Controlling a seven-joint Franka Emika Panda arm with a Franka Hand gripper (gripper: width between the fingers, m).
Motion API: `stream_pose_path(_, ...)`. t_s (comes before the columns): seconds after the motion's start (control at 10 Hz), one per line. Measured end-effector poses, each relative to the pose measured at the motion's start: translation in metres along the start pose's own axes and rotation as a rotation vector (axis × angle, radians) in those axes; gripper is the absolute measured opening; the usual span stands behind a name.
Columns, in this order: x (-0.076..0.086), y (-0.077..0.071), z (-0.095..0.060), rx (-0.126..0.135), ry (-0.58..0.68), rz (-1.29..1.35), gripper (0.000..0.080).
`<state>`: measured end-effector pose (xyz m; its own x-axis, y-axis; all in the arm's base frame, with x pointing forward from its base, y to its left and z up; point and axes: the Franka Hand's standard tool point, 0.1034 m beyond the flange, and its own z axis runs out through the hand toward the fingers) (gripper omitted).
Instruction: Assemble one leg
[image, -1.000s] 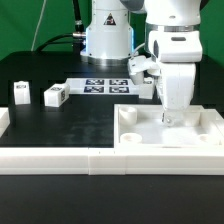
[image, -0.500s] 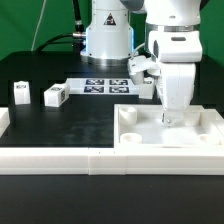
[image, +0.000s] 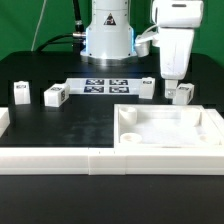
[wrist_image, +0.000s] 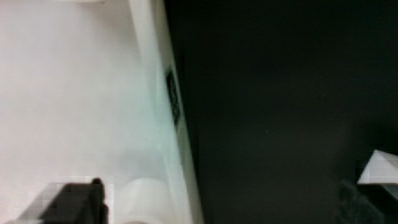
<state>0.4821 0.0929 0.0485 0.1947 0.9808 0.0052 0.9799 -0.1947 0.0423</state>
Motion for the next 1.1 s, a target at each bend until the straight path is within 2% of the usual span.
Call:
stream_pose_path(0.1, 0.0, 0.0, 0.001, 0.001, -0.001, -0.002, 0.0648)
stream_pose_path(0.4, 0.001, -0.001, 0.001, 0.007, 0.006, 0.234, 0.0648)
stream_pose_path(0.6, -0.001, -0.008, 0.001, 0.01, 0.03, 0.516, 0.0648)
stream_pose_path(0.8, 0.0, -0.023, 0.005, 0.031, 0.042, 0.807, 0.0648)
stream_pose_path(1.1, 0.008, -0.028, 0.007, 0.061, 0.048, 1.145, 0.0648)
